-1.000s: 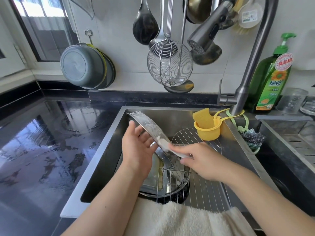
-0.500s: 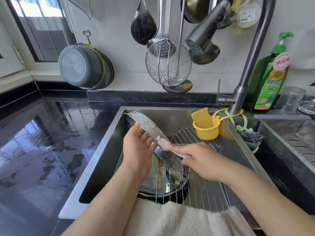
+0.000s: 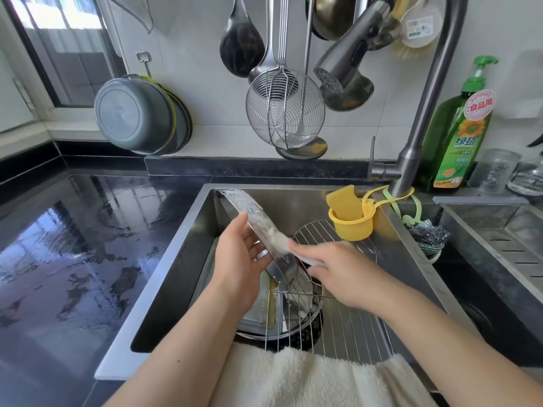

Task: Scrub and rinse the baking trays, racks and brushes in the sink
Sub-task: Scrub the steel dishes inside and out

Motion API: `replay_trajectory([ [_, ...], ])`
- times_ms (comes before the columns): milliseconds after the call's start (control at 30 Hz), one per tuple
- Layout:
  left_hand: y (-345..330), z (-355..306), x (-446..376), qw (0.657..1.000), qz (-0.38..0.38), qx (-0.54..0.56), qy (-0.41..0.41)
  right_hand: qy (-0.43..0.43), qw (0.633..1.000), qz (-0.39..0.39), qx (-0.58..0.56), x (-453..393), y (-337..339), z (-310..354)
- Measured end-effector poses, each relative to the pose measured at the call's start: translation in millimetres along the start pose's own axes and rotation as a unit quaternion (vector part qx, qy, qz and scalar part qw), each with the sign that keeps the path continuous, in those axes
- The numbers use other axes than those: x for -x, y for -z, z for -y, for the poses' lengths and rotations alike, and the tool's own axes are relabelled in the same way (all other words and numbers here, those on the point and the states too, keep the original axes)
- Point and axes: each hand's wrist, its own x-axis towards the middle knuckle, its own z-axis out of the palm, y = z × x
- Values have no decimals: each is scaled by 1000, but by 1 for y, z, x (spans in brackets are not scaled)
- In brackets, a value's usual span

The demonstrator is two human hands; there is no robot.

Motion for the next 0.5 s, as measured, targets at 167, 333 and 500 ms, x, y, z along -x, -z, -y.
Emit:
replay_trajectory([
  [167,-2,3,2,996,24,-84,-8,6,998,-60,-21,-16,-3,0],
  [333,2,2,-6,998,-47,-48,-10,-45,998,35,14,5,8,-16],
  [500,-7,5,4,997,20,-74,-7,51,995,-59,-57,-13,-3,8],
])
